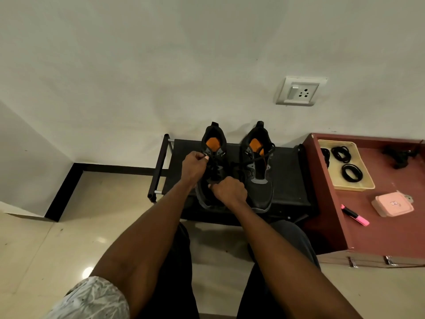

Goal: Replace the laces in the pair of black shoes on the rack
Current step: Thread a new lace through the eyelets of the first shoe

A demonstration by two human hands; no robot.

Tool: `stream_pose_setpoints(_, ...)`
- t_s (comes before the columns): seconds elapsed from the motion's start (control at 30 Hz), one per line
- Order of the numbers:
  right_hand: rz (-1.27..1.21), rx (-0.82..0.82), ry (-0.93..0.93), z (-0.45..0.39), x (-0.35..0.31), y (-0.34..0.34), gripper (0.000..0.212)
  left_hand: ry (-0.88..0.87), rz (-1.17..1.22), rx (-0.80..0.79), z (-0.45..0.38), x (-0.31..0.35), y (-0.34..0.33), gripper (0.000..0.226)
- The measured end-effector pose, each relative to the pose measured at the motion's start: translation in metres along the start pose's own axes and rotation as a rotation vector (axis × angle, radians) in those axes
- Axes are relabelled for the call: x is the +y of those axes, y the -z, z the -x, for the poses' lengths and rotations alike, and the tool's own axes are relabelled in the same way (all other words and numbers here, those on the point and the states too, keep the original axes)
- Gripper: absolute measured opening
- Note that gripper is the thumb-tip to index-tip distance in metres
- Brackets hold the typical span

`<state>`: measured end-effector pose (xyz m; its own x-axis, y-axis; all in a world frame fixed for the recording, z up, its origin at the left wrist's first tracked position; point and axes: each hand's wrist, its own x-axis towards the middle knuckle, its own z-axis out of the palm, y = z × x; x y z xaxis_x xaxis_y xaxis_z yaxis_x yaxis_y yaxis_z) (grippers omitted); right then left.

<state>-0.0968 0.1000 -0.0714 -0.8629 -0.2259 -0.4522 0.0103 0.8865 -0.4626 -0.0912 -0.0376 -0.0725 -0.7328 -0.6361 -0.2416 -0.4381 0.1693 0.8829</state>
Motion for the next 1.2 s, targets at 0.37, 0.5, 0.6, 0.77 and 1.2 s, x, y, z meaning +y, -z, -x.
stream_pose_setpoints(0.37,-0.057,0.018,0.008,-0.024,-0.018,-0.017,0.103,-0.091,-0.212,-0.034,-0.01,0.005,-0.006,0.014)
stream_pose_setpoints(0.5,0.031,0.097,0.034,-0.023,-0.018,-0.026,0.087,-0.059,-0.163,-0.027,-0.013,0.001,-0.002,0.019)
stream_pose_setpoints(0.6,0.057,0.103,0.042,-0.025,-0.014,-0.026,0.071,0.004,0.032,-0.062,-0.009,0.002,0.004,0.018)
stream_pose_setpoints(0.77,0.04,0.049,-0.008,-0.027,-0.016,-0.018,0.069,0.008,0.513,0.121,-0.01,0.049,0.035,0.015)
stream_pose_setpoints(1.2,-0.016,-0.008,-0.05,-0.029,-0.017,-0.014,0.068,-0.63,0.937,0.47,0.029,0.198,0.139,0.011)
